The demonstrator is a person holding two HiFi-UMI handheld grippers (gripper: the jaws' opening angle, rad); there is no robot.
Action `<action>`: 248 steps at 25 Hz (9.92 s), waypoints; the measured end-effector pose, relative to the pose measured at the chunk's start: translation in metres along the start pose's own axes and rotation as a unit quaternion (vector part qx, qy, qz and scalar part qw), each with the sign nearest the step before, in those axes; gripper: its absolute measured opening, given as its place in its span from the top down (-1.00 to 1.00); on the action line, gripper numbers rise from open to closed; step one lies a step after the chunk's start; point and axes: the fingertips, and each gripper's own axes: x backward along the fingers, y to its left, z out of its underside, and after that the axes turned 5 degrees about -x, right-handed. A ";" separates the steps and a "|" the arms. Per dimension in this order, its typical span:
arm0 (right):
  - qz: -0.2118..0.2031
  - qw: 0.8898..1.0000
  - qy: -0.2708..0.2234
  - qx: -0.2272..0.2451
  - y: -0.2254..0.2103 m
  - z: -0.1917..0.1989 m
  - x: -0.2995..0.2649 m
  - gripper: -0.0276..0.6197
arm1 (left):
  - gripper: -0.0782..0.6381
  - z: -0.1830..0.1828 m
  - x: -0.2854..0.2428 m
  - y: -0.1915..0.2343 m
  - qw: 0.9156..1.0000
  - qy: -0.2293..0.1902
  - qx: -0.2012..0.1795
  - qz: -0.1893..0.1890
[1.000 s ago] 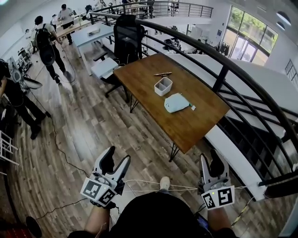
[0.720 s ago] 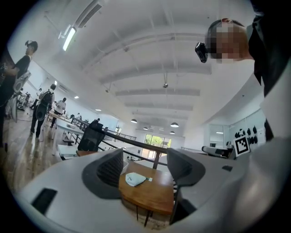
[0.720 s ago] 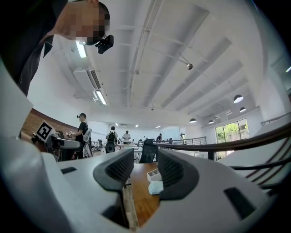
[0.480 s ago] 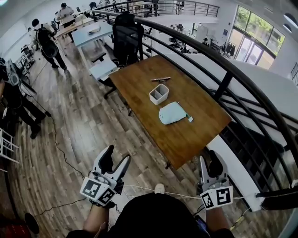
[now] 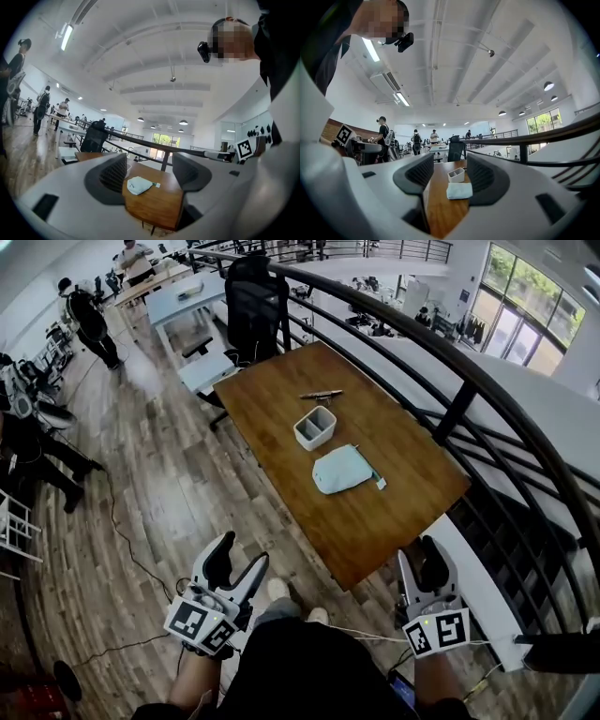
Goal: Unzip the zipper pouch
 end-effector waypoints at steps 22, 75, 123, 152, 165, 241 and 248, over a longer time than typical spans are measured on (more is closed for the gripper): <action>0.028 0.999 0.029 0.011 -0.052 0.017 -0.076 0.28 | -0.04 0.011 -0.108 0.027 0.998 0.024 0.013 0.061; 0.065 0.878 0.472 0.042 -0.141 0.301 -0.291 0.74 | -0.03 0.081 -0.166 0.203 0.986 0.137 0.079 0.045; -0.104 0.925 0.205 0.301 0.048 0.065 -0.232 0.81 | 0.38 0.039 -0.236 0.020 0.852 0.096 0.029 0.514; -0.288 0.937 0.184 0.076 0.069 0.030 -0.223 0.57 | 0.70 0.051 -0.211 -0.016 0.843 0.132 -0.118 0.508; -0.362 0.898 0.249 0.002 0.084 0.052 -0.214 0.58 | 0.70 0.054 -0.196 -0.023 0.826 0.152 -0.115 0.531; -0.204 0.912 0.282 -0.219 0.011 0.084 -0.197 0.90 | 0.71 0.081 -0.223 -0.031 0.815 0.177 -0.222 0.505; -0.191 0.917 0.289 -0.199 0.001 0.088 -0.197 0.91 | 0.71 0.080 -0.227 -0.028 0.820 0.176 -0.218 0.500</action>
